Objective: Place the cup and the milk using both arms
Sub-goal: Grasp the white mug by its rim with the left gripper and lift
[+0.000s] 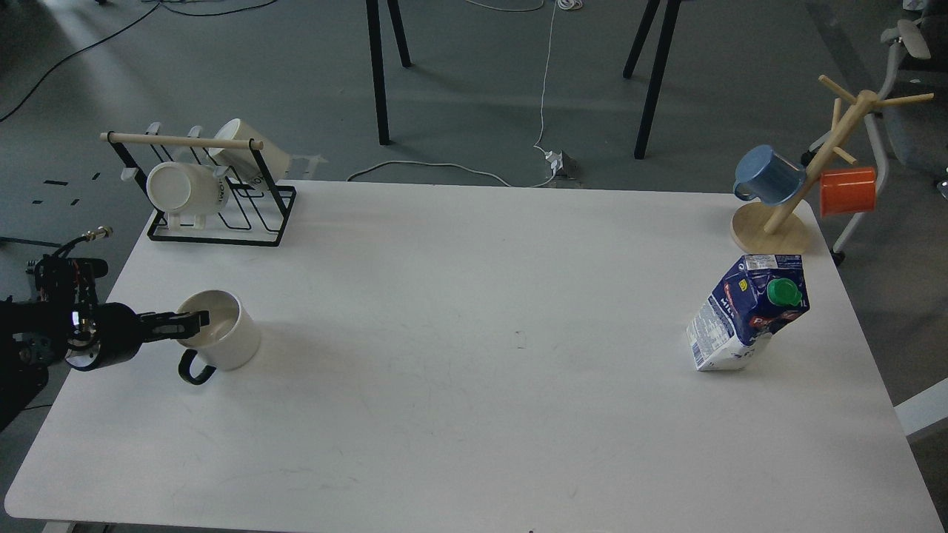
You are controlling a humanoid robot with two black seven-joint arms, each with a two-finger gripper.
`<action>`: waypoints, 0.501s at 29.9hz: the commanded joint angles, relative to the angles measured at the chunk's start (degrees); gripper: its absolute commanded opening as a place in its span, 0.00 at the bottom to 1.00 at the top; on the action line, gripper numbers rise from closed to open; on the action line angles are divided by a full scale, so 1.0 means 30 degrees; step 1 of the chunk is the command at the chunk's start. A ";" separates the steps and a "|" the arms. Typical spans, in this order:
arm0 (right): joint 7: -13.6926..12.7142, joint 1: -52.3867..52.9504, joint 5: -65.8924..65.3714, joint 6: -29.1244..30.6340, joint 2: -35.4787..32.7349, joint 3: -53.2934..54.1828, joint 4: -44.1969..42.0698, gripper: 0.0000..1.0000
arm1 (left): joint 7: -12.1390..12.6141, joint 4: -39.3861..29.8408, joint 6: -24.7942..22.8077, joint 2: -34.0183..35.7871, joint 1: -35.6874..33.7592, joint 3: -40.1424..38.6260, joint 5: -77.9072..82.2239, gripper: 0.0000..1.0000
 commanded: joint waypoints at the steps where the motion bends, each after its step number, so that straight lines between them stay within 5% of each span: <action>1: 0.0023 -0.0079 0.0000 0.0000 0.0001 0.0000 -0.0024 0.99 | -0.0002 -0.0220 0.0786 0.0045 -0.0064 0.0241 -0.0032 0.00; 8: 0.0023 -0.0079 0.0000 0.0000 0.0001 0.0029 -0.0053 0.99 | -0.0002 -0.0891 0.0669 -0.0013 -0.1087 0.0212 -0.0032 0.00; 15: 0.0052 -0.0079 0.0029 0.0000 0.0176 0.0584 -0.0229 0.99 | -0.0002 -0.6629 0.0407 -0.0596 -0.2346 0.0387 0.0084 0.00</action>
